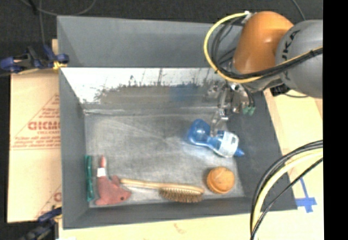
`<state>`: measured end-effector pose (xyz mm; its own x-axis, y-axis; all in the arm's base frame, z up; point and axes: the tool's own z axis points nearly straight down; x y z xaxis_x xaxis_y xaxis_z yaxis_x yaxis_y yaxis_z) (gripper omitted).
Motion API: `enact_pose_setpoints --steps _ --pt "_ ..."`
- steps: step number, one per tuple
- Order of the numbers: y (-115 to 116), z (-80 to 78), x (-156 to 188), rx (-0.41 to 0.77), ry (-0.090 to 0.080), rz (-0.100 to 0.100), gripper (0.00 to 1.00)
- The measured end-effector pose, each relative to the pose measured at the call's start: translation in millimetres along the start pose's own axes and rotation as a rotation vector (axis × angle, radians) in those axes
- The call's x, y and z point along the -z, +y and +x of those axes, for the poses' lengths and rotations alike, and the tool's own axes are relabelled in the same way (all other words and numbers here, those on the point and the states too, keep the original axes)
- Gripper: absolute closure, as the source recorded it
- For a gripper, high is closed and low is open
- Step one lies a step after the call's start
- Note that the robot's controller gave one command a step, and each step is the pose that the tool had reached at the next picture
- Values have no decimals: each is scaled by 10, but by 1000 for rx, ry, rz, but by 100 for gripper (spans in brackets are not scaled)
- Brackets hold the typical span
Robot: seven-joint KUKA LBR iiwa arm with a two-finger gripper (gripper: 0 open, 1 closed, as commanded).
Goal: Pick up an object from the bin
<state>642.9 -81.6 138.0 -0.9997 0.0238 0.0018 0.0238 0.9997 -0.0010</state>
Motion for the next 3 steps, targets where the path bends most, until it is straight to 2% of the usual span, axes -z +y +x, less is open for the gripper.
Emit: enact_pose_setpoints --steps 1,2,3 --pt "-75 2 30 -117 -8 -2 0" --pt "-24 399 -649 -109 -10 1 0" --pt "-112 166 -643 -240 -10 -4 100"
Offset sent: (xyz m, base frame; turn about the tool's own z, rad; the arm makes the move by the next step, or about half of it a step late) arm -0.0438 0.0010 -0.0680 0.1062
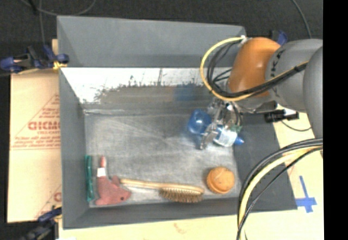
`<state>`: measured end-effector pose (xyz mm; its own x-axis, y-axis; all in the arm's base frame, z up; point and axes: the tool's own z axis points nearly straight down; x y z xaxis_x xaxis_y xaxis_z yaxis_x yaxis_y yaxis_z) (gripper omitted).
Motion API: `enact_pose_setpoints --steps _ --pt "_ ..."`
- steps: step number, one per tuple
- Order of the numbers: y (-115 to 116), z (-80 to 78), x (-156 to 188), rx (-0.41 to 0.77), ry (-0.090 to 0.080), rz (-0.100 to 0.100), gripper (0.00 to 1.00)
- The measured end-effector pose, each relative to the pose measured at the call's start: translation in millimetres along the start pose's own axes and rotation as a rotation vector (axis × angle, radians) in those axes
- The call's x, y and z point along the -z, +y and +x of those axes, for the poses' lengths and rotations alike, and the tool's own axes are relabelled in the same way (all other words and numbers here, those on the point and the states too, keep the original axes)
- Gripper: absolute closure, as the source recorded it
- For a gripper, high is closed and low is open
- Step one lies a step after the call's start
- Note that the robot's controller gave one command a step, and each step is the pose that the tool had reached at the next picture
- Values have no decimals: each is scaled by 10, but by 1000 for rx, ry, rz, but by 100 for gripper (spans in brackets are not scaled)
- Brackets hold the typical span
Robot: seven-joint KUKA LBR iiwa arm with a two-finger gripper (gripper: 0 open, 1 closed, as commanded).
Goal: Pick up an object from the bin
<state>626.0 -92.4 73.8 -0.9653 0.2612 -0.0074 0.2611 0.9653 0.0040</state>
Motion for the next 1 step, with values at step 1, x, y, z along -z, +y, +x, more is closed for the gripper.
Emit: enact_pose_setpoints --steps 1 --pt "0 0 0 0 0 0 100"
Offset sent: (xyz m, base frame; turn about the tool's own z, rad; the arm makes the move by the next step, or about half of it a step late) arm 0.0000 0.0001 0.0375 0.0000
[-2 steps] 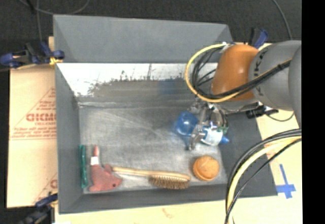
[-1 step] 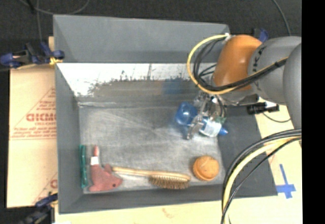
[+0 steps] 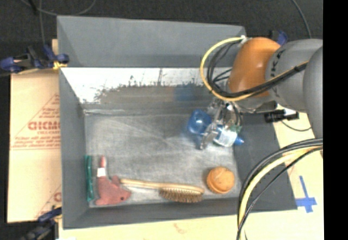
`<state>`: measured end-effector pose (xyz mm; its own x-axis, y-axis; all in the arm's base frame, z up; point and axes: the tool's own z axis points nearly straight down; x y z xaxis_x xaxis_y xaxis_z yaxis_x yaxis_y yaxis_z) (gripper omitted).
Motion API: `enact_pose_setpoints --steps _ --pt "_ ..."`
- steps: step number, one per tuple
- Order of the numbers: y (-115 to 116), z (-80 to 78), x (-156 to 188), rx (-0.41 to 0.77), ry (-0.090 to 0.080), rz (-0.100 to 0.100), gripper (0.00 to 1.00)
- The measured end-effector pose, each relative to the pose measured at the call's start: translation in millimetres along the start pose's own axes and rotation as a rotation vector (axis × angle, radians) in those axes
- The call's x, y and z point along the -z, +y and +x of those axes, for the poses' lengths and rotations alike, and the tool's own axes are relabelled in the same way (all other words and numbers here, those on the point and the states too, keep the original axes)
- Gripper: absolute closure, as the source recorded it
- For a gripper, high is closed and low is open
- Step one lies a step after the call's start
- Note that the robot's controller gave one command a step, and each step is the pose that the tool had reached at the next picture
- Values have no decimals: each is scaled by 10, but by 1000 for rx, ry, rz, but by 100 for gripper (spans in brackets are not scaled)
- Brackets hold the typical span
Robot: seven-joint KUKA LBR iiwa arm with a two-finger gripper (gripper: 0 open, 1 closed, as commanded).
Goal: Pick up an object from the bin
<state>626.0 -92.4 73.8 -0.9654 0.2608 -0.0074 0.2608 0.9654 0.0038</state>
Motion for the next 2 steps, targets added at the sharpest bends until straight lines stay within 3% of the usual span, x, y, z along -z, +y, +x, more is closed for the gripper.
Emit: enact_pose_setpoints --steps 2 --pt "-5 31 162 1 12 2 100"
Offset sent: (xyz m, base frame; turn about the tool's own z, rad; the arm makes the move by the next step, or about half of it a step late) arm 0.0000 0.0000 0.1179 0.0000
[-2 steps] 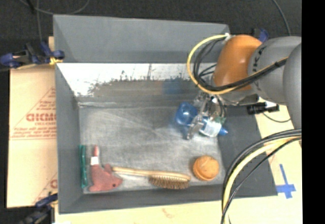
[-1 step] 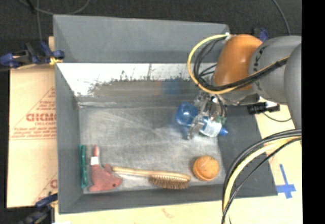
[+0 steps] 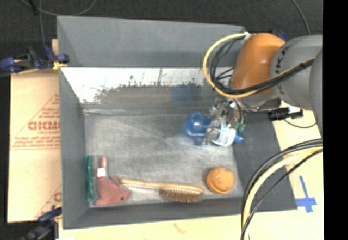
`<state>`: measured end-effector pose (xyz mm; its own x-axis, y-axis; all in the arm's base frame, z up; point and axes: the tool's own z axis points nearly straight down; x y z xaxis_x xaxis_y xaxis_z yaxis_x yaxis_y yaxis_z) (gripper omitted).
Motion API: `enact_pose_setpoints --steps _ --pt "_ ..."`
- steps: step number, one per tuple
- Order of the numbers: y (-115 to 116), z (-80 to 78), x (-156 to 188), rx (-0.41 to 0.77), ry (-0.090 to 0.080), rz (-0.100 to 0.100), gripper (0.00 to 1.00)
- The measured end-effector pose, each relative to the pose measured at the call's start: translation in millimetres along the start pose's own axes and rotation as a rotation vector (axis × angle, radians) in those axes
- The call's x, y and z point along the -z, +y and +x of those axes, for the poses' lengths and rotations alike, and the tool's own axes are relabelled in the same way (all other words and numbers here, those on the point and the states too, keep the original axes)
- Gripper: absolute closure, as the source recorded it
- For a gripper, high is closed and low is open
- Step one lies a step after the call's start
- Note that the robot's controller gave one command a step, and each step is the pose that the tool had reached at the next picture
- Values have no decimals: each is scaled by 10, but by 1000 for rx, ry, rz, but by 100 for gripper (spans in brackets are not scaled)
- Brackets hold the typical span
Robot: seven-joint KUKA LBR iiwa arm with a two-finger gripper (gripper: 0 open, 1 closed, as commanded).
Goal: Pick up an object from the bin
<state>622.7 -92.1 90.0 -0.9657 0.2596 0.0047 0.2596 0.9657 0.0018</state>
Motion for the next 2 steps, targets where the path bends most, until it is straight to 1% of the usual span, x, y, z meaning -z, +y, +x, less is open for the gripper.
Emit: enact_pose_setpoints --steps 1,2 --pt "-6 -1 230 0 -1 1 100" --pt "-5 -20 490 1 -10 0 100"
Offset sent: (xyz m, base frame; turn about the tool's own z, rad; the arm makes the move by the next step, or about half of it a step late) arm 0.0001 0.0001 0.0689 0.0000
